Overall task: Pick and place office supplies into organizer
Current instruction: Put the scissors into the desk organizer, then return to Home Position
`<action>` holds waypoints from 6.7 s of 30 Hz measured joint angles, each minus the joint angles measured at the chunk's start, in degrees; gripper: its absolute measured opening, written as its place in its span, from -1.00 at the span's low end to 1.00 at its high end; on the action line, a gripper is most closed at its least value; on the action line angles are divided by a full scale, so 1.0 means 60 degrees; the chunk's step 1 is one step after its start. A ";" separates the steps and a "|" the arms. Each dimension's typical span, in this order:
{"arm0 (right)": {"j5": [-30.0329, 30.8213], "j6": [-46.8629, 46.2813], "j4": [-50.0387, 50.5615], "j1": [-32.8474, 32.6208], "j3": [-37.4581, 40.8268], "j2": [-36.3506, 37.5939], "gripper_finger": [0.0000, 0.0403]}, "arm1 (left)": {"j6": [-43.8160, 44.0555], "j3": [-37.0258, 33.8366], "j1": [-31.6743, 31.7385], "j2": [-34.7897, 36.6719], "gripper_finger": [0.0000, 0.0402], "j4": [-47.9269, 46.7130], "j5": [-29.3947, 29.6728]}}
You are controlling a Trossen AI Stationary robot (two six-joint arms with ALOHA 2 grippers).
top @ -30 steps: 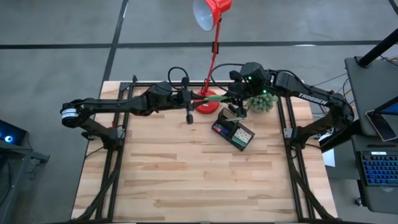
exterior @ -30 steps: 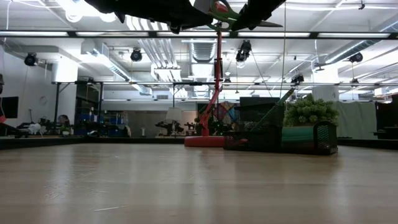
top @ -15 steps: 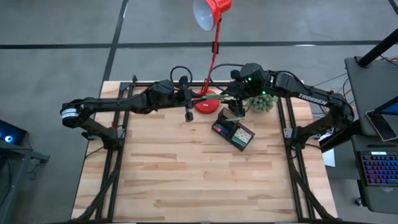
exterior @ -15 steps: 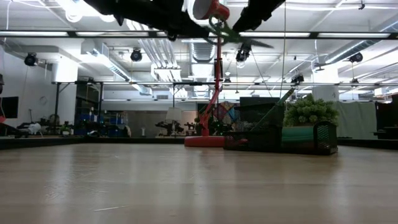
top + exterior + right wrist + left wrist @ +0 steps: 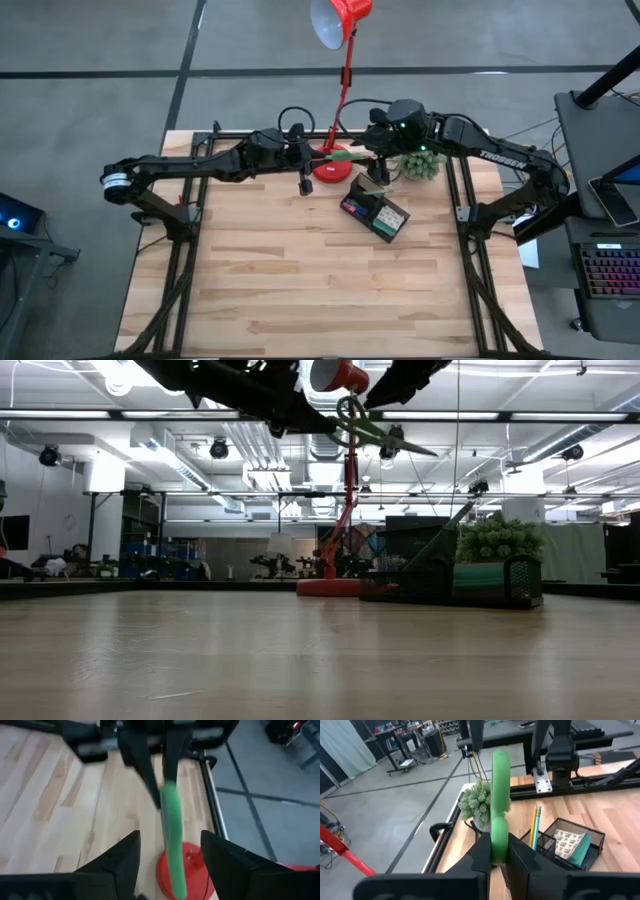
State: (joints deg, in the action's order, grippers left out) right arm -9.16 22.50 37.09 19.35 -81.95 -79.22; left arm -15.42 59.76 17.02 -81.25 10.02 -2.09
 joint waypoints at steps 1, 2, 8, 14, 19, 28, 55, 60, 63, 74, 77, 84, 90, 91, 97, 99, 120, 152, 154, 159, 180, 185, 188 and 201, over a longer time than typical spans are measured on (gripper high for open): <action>0.0001 0.0004 -0.0112 -0.0002 0.0000 0.0000 -0.02 | 0.0001 0.0018 0.0000 -0.0063 -0.94 -0.0007 0.0001; -0.0001 0.0007 -0.0193 -0.0004 0.0000 0.0000 -0.02 | 0.0004 0.0036 -0.0001 -0.0149 -0.94 0.0000 0.0000; -0.0031 -0.0003 -0.0212 0.0000 -0.0004 -0.0200 -0.02 | 0.0002 0.0323 -0.0036 -0.0561 -0.94 0.0343 -0.0060; 0.0043 0.0174 -0.0209 0.0004 -0.0004 -0.0306 -0.09 | -0.0026 0.0668 -0.0040 -0.0780 -0.94 0.0294 -0.0107; 0.0051 0.0072 -0.0155 0.0005 -0.0004 -0.0302 -0.40 | -0.0069 0.0658 -0.0040 -0.0780 -0.94 0.0238 -0.0131; 0.0082 0.1226 -0.0316 -0.0058 -0.0004 -0.0283 -0.87 | -0.0002 0.0636 -0.0040 -0.0769 -0.81 0.0253 -0.0343; 0.4572 -0.3715 -0.3578 -0.0129 0.2246 0.1815 -0.87 | 0.0794 -0.0972 -0.0044 0.2267 0.26 -0.2142 0.0371; 0.4534 -0.4073 -0.6347 -0.0739 0.4436 0.3046 -0.87 | 0.1126 -0.2401 -0.0051 0.3542 0.26 -0.1170 0.0437; 0.4547 -0.4061 -0.8415 -0.1165 0.5848 0.3543 -0.87 | 0.1374 -0.3211 -0.0051 0.4261 0.26 -0.0410 0.0437; 0.4644 -0.3132 -1.5727 -0.2162 0.9742 0.2680 -0.87 | 0.1515 -0.4698 -0.0055 0.5599 0.26 0.0970 0.0433; 0.4586 -0.2855 -1.7269 -0.2187 1.0255 0.2016 -0.87 | 0.1512 -0.4716 -0.0055 0.5573 0.26 0.0937 0.0430; 0.4549 -0.2470 -1.9588 -0.2182 1.0642 0.0001 -0.87 | 0.1508 -0.4712 -0.0055 0.5089 0.26 0.1010 0.0430; 0.4549 -0.2160 -2.1122 -0.2134 1.0717 -0.1404 -0.87 | 0.1508 -0.4712 -0.0055 0.4593 0.26 0.1010 0.0426; 0.4554 -0.2171 -2.1130 -0.2112 1.0717 -0.1578 -0.87 | 0.1506 -0.4712 -0.0055 0.4535 0.26 0.1005 0.0428; 0.4803 -0.2139 -2.1131 -0.2015 1.0686 -0.1963 -0.87 | 0.1508 -0.4697 -0.0055 0.4349 0.26 0.1006 0.0426; 0.4797 -0.1989 -2.1140 -0.2011 1.0667 -0.1901 -0.87 | 0.1508 -0.4697 -0.0055 0.4318 0.26 0.1010 0.0423; 0.4758 -0.2706 -2.0926 -0.2014 1.0882 -0.1974 -0.87 | 0.1508 -0.4697 -0.0055 0.4297 0.26 0.1040 0.0423; 0.5707 -0.3497 -1.9465 -0.2260 1.1169 -0.0468 -0.08 | 0.1523 -0.4708 -0.0055 0.4297 0.26 0.0987 0.0340; 0.5704 -0.3422 -1.9025 -0.2451 1.1180 0.0193 -0.07 | 0.1523 -0.4708 -0.0055 0.4297 0.26 0.0909 0.0334; 0.5674 -0.2864 -1.6586 -0.3133 1.1180 0.2197 -0.08 | 0.1523 -0.4712 -0.0055 0.4295 0.26 0.0877 0.0335; 0.3068 -0.3147 -1.0071 -0.4320 1.3522 0.9826 -0.85 | 0.1239 -0.4730 -0.0055 0.3960 0.26 0.1372 0.0318; 0.2957 -0.2362 -1.0181 -0.3956 1.3511 1.0339 -0.95 | 0.1224 -0.4734 -0.0055 0.3328 0.26 0.2063 -0.0239; 0.2935 -0.2278 -1.0087 -0.3659 1.3537 1.0577 -0.96 | 0.1227 -0.4737 -0.0055 0.2797 0.23 0.2455 -0.1292; 0.2489 -0.2745 -0.9515 -0.3319 1.3559 1.0708 -0.96 | 0.0265 -0.5645 0.0148 0.2410 -0.92 0.3697 -0.2607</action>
State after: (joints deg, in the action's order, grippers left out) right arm 5.77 6.03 -20.00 -0.56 -0.60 -14.97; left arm -13.83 25.88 17.90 -66.79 32.20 -17.73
